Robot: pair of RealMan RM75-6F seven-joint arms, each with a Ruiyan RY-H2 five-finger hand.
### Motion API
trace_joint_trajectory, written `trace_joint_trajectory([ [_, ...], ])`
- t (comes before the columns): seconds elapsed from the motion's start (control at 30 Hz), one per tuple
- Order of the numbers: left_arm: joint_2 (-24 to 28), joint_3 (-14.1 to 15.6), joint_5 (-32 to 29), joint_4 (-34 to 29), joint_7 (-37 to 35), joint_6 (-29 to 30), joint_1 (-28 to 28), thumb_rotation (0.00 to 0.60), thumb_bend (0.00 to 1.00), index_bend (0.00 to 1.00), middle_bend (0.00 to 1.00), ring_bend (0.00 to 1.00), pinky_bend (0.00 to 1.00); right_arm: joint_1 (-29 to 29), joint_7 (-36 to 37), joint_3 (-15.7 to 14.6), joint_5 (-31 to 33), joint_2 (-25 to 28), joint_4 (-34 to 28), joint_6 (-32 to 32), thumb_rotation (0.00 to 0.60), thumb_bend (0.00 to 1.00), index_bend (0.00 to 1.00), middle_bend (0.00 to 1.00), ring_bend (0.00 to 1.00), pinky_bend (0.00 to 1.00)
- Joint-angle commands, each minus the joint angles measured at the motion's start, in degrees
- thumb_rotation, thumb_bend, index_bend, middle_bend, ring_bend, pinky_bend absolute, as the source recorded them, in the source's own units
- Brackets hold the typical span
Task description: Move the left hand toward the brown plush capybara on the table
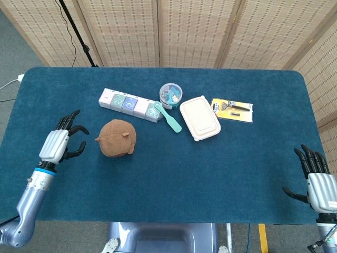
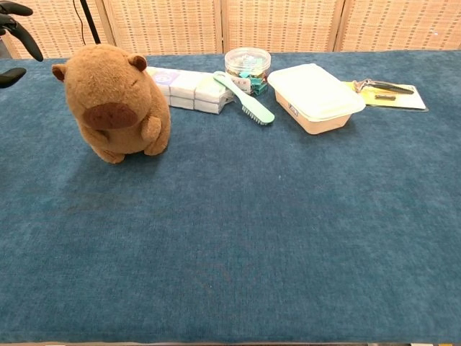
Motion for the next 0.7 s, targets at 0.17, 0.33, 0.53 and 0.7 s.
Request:
trace_joint_trajectory([
  [0.17, -2.0, 0.5, 2.2, 0.6, -1.5, 1.9, -0.1, 0.600, 0.44, 0.44, 0.00, 0.00, 0.00, 0.1, 0.4, -0.1, 0.2, 0.0, 0.0, -0.5, 0.600, 0.00, 0.00, 0.00, 0.00, 0.00],
  [0.33, -3.8, 0.8, 3.0, 1.2, -2.1, 2.9, -0.1, 0.600, 0.44, 0.44, 0.00, 0.00, 0.00, 0.2, 0.8, 0.0, 0.3, 0.1, 0.0, -0.6, 0.600, 0.00, 0.00, 0.00, 0.00, 0.00],
  [0.53, -5.0, 1.0, 2.7, 1.9, -1.4, 3.3, -0.2, 0.600, 0.44, 0.44, 0.00, 0.00, 0.00, 0.2, 1.4, 0.0, 0.5, 0.3, 0.2, -0.8, 0.600, 0.00, 0.00, 0.00, 0.00, 0.00],
  [0.7, -5.9, 0.9, 2.1, 2.5, -1.5, 3.3, -0.3, 0.600, 0.44, 0.45, 0.00, 0.00, 0.00, 0.2, 1.8, -0.1, 0.4, 0.4, 0.2, -1.0, 0.600, 0.00, 0.00, 0.00, 0.00, 0.00],
])
